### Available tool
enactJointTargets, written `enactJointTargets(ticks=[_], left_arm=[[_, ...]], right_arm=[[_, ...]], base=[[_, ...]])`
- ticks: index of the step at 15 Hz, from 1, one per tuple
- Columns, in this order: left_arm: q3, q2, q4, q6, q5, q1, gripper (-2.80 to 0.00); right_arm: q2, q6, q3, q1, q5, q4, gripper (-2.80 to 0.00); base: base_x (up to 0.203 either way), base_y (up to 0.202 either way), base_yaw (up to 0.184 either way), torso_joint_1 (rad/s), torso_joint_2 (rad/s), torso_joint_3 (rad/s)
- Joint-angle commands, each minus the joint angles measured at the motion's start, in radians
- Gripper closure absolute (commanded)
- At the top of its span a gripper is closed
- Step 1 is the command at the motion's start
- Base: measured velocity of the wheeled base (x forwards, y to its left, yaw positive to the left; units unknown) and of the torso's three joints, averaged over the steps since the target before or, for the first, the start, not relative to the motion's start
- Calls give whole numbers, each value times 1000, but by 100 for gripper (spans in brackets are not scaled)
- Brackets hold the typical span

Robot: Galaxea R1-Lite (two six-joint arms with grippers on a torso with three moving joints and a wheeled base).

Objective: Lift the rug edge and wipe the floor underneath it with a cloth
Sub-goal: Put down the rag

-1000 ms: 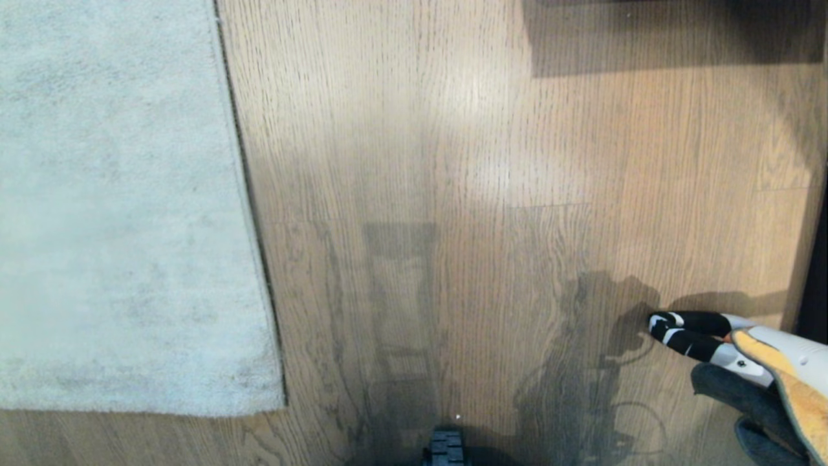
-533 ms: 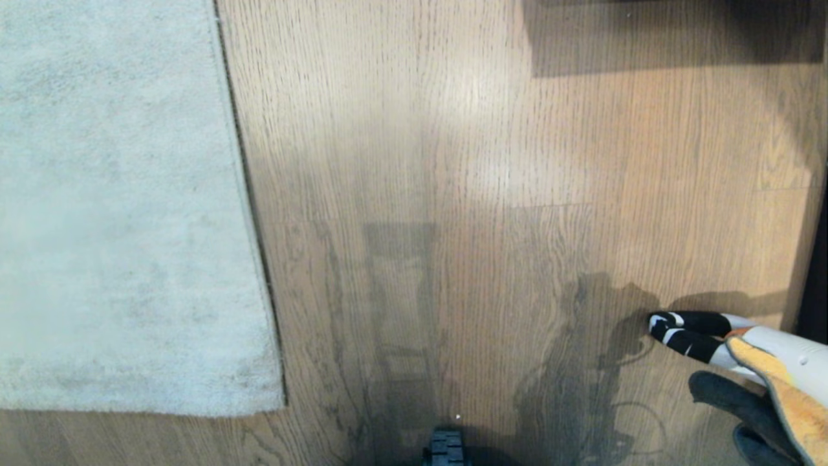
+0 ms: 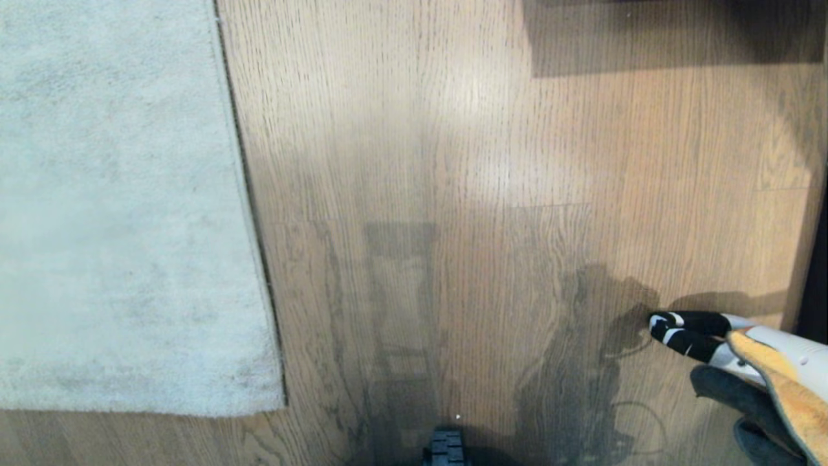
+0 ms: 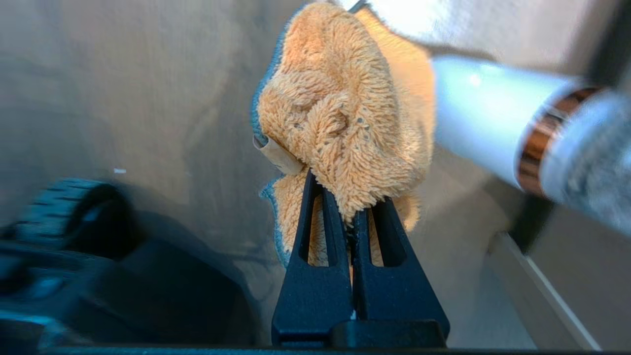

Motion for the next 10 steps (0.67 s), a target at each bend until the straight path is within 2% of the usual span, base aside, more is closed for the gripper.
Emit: enactJointTargets(ticks=[1,7,10], left_arm=[[0,0,0,0,0,0,0],[0,0,0,0,0,0,0],[0,0,0,0,0,0,0]], right_arm=[[40,-2,-61,1,62,26,0],[252,-1,-167,14,91,24,0],[416,4,-202,20,92,-46,0]], base=[[0,0,0,0,0,0],[0,0,0,0,0,0],[0,0,0,0,0,0]])
